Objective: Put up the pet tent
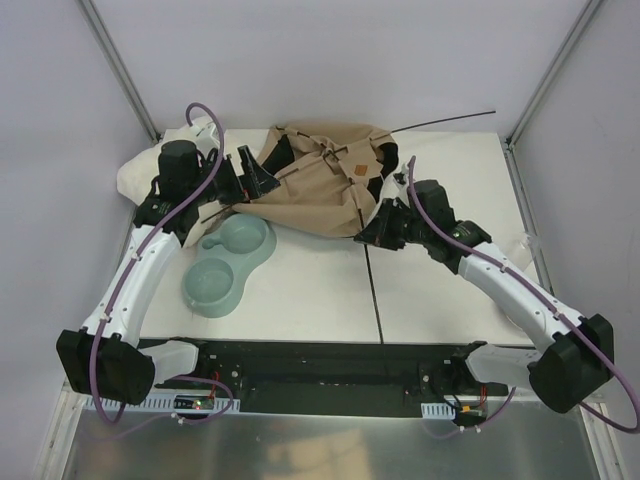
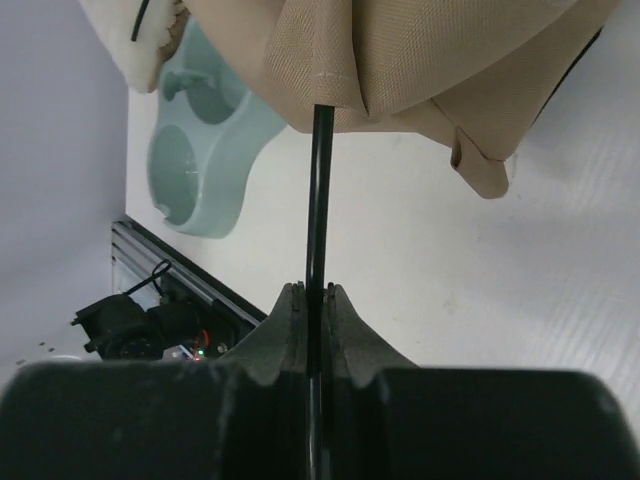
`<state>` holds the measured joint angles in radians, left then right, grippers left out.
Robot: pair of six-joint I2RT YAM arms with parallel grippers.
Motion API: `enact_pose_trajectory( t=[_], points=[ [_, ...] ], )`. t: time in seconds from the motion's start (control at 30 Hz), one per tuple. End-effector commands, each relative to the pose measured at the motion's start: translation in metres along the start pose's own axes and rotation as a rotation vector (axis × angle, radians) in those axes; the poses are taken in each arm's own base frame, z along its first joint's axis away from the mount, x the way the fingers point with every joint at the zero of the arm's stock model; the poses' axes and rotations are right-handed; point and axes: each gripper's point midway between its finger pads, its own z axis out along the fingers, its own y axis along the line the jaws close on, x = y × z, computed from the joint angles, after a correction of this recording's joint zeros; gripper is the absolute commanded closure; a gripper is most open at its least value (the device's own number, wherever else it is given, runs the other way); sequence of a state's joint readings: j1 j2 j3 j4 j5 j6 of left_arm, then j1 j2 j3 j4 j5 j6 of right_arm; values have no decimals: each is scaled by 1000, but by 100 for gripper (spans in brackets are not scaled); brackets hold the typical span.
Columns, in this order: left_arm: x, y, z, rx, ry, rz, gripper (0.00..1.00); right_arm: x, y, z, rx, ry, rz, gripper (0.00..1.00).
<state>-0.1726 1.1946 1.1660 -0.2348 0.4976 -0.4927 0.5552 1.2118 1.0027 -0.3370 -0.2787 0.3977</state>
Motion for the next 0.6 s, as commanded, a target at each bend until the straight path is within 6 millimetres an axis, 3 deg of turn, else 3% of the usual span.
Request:
enact_pose_trajectory(
  t=[0.0,0.17,0.3,0.4,0.57],
  points=[
    [6,-26,-11,81,14,2,4,-56,59,-3,-200,-180,26,100],
    [20,-36,-7,111,62,-18,5,-60,70,2,-243,-239,-21,100],
    [35,-57,7,144,99,-23,7,-55,82,11,-276,-269,-79,100],
    [36,-67,22,141,78,-56,9,-45,92,22,-296,-254,-145,100],
    [22,-59,46,88,-4,-128,12,-33,101,28,-314,-233,-219,100]
  ],
)
